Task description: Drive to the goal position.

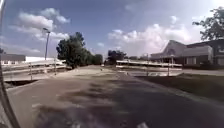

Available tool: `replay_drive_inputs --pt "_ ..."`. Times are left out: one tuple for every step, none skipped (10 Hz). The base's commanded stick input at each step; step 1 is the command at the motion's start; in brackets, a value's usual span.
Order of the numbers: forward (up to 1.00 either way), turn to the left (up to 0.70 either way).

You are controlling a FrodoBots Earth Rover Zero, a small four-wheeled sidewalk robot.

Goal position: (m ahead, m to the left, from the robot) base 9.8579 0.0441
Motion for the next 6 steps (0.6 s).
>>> replay_drive_inputs --pt "0.7 0.0" --pt "0.7 0.0" --pt "0.7 0.0" --pt "0.7 0.0" --pt "0.7 0.0" --pt "0.7 0.0"
